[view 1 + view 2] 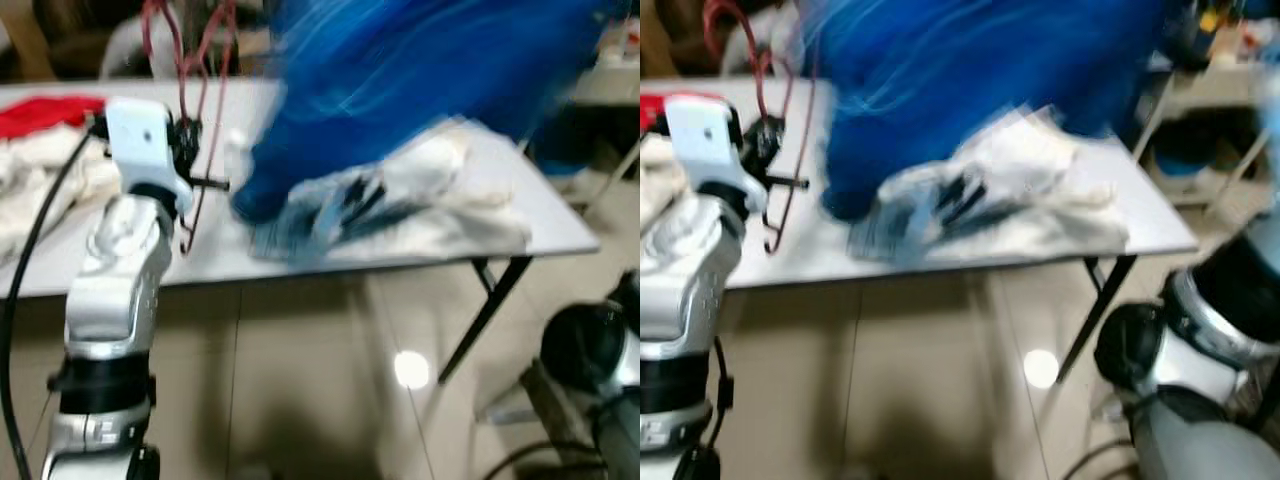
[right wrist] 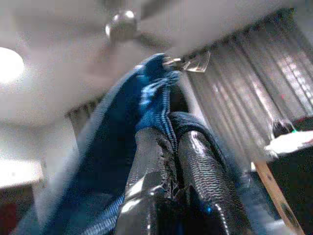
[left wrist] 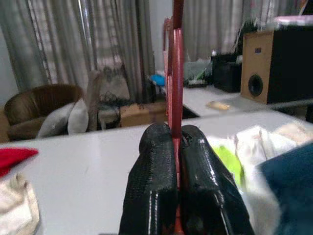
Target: Hang hanger
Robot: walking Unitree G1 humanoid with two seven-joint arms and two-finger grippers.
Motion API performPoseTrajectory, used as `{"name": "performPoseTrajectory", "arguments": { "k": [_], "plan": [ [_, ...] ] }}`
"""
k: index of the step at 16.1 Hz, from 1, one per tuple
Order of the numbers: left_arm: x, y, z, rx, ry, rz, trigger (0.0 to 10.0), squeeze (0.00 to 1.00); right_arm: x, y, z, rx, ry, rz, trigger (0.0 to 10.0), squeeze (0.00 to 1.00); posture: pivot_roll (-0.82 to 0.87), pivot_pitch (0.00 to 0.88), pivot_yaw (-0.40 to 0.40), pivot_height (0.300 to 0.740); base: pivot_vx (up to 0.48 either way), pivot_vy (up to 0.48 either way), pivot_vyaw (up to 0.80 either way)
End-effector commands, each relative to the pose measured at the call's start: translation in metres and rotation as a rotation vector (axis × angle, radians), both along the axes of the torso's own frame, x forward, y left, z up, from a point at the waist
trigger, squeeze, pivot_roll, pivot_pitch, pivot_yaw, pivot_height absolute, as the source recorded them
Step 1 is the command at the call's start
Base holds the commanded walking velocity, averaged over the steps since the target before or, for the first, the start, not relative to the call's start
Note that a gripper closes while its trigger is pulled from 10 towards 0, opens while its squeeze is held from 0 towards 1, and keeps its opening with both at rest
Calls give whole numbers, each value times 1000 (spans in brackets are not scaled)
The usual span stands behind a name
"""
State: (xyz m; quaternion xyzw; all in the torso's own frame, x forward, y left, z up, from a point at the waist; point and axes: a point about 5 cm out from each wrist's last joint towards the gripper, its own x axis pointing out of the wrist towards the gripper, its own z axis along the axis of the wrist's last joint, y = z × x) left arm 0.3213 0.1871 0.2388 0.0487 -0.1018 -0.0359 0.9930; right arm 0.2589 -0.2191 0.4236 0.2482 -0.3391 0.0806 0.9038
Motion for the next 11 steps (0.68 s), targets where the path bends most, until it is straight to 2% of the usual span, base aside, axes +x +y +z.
{"name": "performPoseTrajectory", "arguments": {
  "k": [1,2,4,7,11],
  "plan": [
    [1,3,5,7,-14,-2,10000,0,-7,1,16,50,-65,75,10000,0,-1,4,-12,740,360,0,0],
    [2,2,7,7,-17,-6,10000,0,-12,-6,24,74,-94,75,10000,0,-5,5,-8,740,360,0,0],
    [5,3,8,6,-20,-5,10000,0,-18,-26,34,35,-100,-23,10000,0,-13,2,-1,740,358,0,0],
    [7,9,5,5,-11,14,10000,0,4,-41,8,-16,45,-145,10000,0,-4,1,-8,740,359,0,0],
    [4,14,1,6,1,28,10000,0,42,-47,-34,-107,201,-169,10000,0,12,3,-22,740,357,0,0]
  ]
}}
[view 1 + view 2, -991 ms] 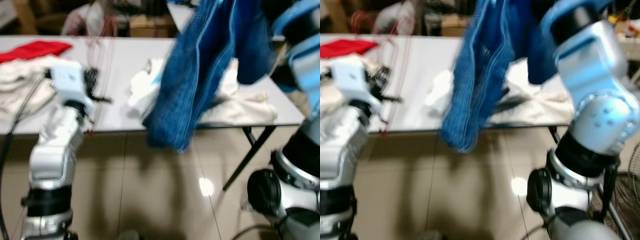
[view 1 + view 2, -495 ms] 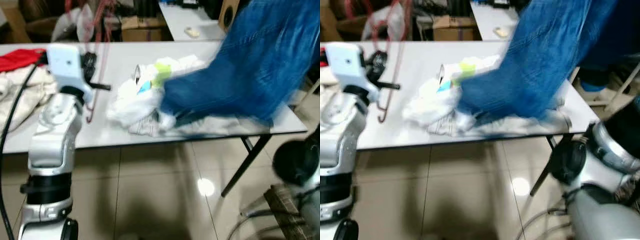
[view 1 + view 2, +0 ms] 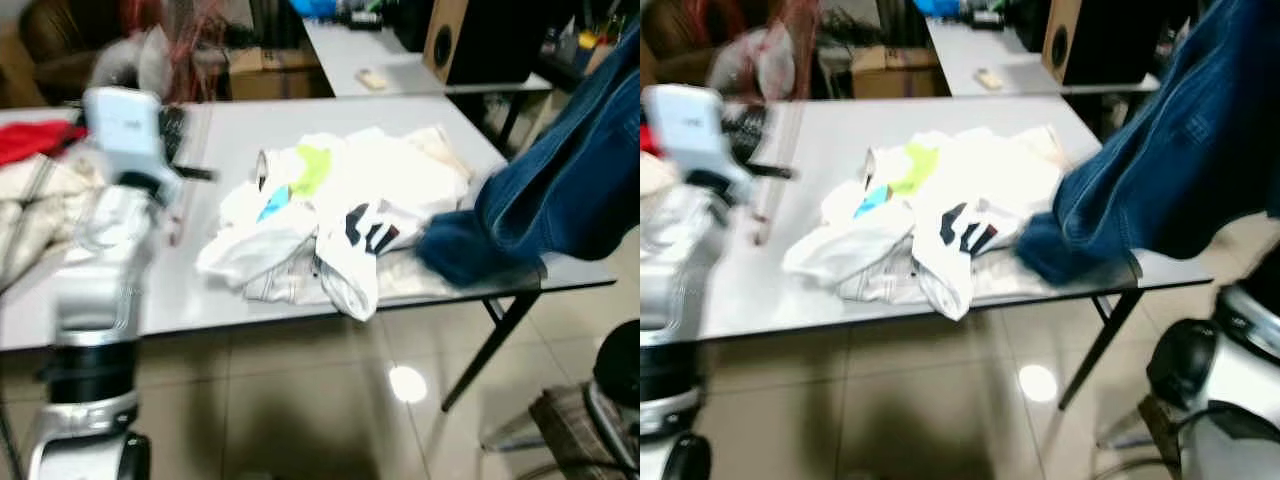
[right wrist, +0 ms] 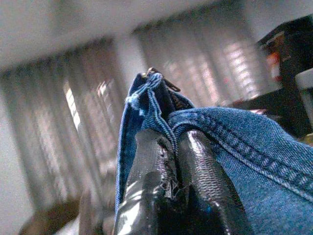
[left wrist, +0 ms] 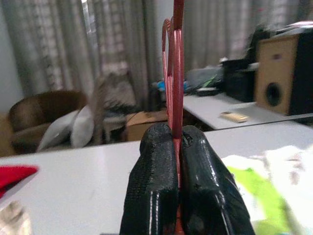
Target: Hang hanger
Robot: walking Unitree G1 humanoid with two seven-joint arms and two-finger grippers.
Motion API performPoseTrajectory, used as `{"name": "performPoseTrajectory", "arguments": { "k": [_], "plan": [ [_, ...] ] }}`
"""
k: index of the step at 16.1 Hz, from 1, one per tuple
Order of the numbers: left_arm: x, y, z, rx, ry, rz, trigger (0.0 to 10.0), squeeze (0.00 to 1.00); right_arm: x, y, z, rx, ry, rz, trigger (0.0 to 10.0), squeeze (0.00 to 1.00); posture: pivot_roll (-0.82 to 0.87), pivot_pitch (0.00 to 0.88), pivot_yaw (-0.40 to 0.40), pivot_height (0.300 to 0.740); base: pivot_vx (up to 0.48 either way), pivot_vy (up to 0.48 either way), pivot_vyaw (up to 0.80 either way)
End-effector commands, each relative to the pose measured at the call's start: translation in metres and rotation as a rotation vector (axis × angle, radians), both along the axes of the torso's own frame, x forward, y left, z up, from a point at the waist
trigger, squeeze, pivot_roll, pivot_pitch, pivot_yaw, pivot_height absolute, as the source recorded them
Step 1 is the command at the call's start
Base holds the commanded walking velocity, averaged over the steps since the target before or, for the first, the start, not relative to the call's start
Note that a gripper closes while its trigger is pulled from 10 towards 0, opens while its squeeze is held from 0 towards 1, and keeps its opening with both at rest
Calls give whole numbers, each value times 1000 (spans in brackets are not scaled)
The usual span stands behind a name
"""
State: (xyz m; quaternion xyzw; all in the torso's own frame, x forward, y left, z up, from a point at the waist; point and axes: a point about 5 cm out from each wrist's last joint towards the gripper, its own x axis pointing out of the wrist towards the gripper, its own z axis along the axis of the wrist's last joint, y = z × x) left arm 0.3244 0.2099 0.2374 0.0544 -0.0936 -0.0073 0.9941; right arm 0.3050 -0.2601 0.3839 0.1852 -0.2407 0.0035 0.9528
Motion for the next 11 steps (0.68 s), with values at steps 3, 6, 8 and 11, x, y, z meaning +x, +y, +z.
{"name": "performPoseTrajectory", "arguments": {
  "k": [3,6,8,11],
  "plan": [
    [-2,-3,0,5,-4,-14,10000,0,9,-3,-11,-32,-5,2,10000,0,20,9,-28,740,358,0,0],
    [-4,-2,-3,7,7,-14,10000,0,14,8,-24,-44,22,65,10000,0,21,13,-27,740,360,0,0],
    [-5,-5,-8,3,26,-28,10000,0,17,19,-35,-104,59,114,10000,0,20,13,-27,740,356,0,0],
    [-8,-9,-15,-6,46,-38,10000,0,18,37,-57,-195,127,149,10000,0,18,14,-25,740,346,0,267]
  ]
}}
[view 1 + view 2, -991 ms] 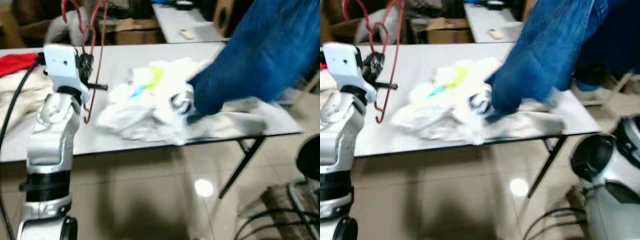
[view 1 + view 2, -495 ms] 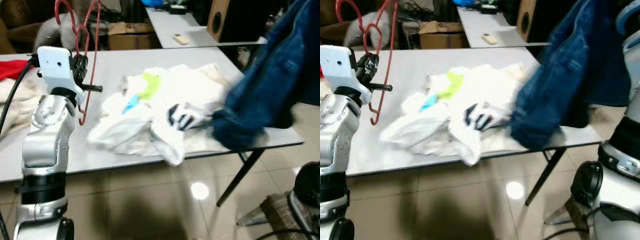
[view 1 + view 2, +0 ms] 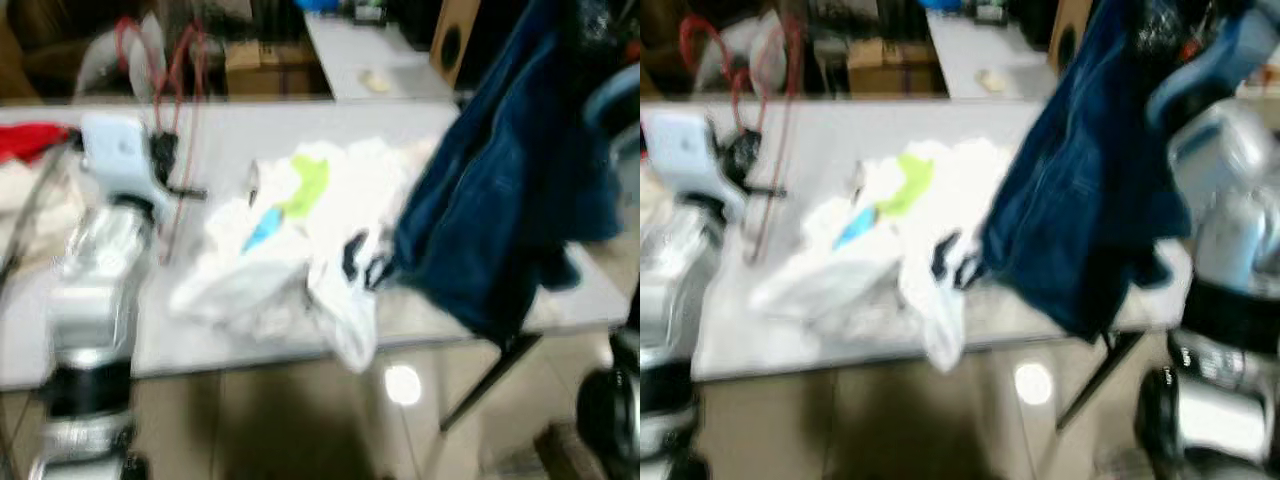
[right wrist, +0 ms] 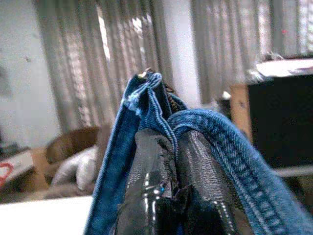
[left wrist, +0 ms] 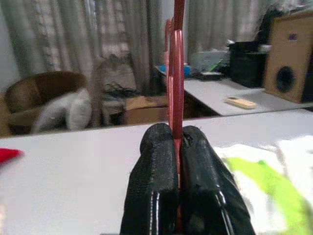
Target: Hang hanger
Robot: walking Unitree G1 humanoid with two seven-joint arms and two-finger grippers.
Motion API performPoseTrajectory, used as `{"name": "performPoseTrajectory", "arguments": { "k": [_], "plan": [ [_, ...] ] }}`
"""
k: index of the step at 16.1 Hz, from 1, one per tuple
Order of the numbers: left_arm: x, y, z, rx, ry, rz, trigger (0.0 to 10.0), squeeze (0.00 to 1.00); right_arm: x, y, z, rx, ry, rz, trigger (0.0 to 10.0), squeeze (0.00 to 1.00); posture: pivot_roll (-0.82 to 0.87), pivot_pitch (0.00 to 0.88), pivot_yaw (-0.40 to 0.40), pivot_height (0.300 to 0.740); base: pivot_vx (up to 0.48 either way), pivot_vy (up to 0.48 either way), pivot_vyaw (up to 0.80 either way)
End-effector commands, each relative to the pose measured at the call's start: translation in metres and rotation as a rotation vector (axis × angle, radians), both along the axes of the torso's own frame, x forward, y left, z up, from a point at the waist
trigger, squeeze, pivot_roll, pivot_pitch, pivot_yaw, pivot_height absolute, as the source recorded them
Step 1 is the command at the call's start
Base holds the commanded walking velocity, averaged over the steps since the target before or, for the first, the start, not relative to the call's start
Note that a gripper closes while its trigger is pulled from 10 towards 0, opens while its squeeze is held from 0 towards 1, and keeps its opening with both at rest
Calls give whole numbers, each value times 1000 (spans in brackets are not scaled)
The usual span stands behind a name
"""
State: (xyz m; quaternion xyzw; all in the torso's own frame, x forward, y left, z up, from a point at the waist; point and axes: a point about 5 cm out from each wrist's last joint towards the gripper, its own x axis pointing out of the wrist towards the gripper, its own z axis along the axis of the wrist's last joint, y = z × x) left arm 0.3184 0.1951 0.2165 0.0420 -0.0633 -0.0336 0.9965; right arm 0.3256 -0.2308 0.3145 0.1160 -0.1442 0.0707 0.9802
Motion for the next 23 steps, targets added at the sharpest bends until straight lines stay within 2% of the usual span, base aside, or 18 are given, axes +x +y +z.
{"name": "performPoseTrajectory", "arguments": {
  "k": [1,5,6,7,8,9,11,12,13,14,15,16,17,18,19,21,23],
  "plan": [
    [-2,4,5,14,-13,7,10000,0,0,12,5,-38,-32,22,10000,0,20,12,-22,740,345,0,800],
    [-4,5,1,21,15,-2,10000,0,13,9,-8,-91,13,3,10000,0,20,13,-26,740,0,0,0],
    [-4,11,2,28,12,23,10000,0,23,20,-11,-168,28,45,10000,0,19,13,-27,740,0,0,0],
    [-4,14,3,34,11,33,10000,0,26,26,-13,-193,22,68,10000,0,19,13,-27,740,0,0,0],
    [-3,21,5,43,7,54,10000,0,36,46,-19,-204,24,171,10000,0,22,13,-25,740,0,0,0],
    [-3,30,9,62,3,73,10000,0,46,83,-30,-238,27,339,10000,0,27,12,-24,740,0,0,0],
    [-3,37,11,70,1,88,10000,0,45,126,-39,-246,18,588,10000,0,35,9,-23,740,0,0,0],
    [-3,38,12,70,1,90,10000,0,43,137,-44,-250,24,669,10000,0,37,8,-24,740,0,0,0],
    [-3,39,11,69,3,92,10000,0,38,156,-69,-371,111,781,10000,0,40,4,-26,740,0,0,0],
    [-3,39,10,69,4,92,10000,0,41,159,-97,-496,221,761,10000,0,40,3,-25,740,0,0,0],
    [-3,39,9,67,7,90,10000,0,47,154,-114,-535,284,709,10000,0,39,1,-24,740,0,0,0],
    [-2,38,8,65,9,86,10000,0,55,141,-136,-569,373,601,10000,0,33,0,-18,740,0,0,0],
    [-1,37,8,63,11,83,10000,0,57,133,-145,-591,409,541,10000,1000,31,0,-16,740,0,0,0],
    [1,36,7,63,14,74,10000,0,59,118,-161,-619,473,466,10000,1000,26,0,-9,740,0,0,0],
    [3,36,7,65,15,70,10000,0,58,113,-165,-638,490,458,10000,1000,25,0,-3,740,0,0,0],
    [4,36,7,67,14,67,10000,0,57,111,-161,-626,478,490,10000,1000,23,0,2,740,0,0,0],
    [6,37,8,71,12,63,10000,0,54,107,-148,-651,450,575,10000,1000,24,0,7,740,0,0,0]
  ]
}}
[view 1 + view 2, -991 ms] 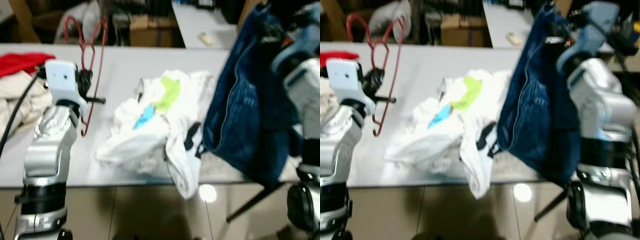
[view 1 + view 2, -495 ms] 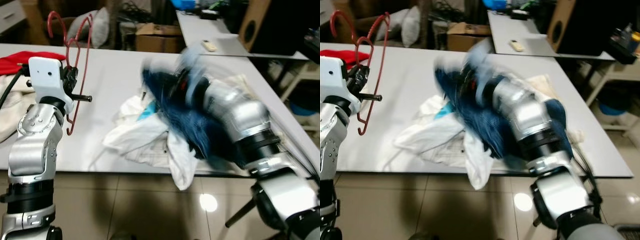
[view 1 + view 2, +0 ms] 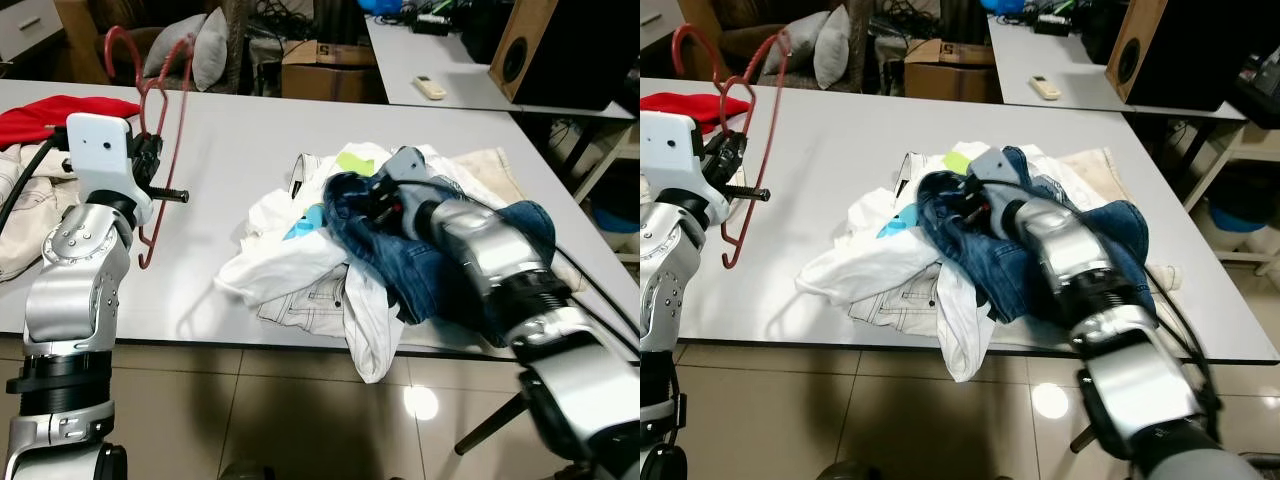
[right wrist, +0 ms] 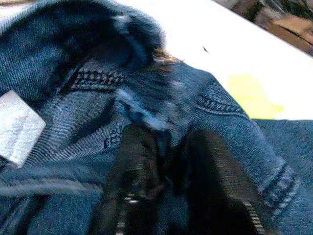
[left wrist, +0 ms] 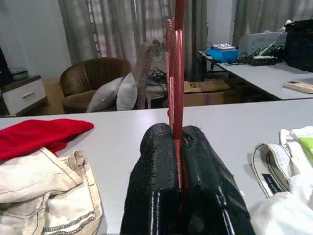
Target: Hang hanger
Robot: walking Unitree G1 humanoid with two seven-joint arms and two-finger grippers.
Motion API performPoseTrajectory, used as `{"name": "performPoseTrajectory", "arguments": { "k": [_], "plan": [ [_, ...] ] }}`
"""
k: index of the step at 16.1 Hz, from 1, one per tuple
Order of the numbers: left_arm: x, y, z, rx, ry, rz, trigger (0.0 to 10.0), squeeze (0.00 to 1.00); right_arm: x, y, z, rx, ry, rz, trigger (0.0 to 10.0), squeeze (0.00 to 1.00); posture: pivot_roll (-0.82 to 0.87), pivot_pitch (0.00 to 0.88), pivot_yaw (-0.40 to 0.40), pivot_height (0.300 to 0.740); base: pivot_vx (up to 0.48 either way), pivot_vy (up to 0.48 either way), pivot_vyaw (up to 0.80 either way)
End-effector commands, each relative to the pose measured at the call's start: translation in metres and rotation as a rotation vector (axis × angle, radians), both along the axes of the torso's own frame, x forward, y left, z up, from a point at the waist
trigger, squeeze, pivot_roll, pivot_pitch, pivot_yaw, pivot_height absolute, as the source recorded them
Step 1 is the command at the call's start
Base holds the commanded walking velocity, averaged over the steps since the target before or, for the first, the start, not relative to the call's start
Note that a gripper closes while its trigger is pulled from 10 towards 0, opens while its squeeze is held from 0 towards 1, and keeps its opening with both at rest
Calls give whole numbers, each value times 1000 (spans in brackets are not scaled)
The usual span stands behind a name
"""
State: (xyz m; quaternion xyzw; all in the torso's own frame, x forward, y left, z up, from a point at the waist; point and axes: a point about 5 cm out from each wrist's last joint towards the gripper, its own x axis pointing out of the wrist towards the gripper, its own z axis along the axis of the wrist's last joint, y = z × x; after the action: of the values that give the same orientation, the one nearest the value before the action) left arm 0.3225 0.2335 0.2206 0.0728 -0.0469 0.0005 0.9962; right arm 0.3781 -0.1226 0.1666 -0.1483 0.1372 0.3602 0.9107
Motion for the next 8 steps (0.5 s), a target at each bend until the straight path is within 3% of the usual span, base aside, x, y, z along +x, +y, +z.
{"name": "performPoseTrajectory", "arguments": {
  "k": [1,3,4,6,8],
  "plan": [
    [2,-1,4,14,-15,-15,10000,0,-5,-6,14,38,7,60,10000,1000,22,0,11,740,0,0,0],
    [4,-2,4,12,-11,-27,10000,0,-20,-16,38,74,-6,158,10000,1000,19,0,18,740,0,0,0],
    [5,-4,3,9,-6,-43,10000,0,-30,-30,54,52,-12,189,10000,1000,12,0,24,740,0,0,0],
    [6,-7,3,6,-6,-58,10000,0,-40,-42,67,8,-40,211,10000,1000,11,0,25,740,0,0,0],
    [6,-11,3,-3,-8,-76,10000,0,-57,-52,97,94,-153,235,10000,1000,2,0,22,740,0,0,0]
  ]
}}
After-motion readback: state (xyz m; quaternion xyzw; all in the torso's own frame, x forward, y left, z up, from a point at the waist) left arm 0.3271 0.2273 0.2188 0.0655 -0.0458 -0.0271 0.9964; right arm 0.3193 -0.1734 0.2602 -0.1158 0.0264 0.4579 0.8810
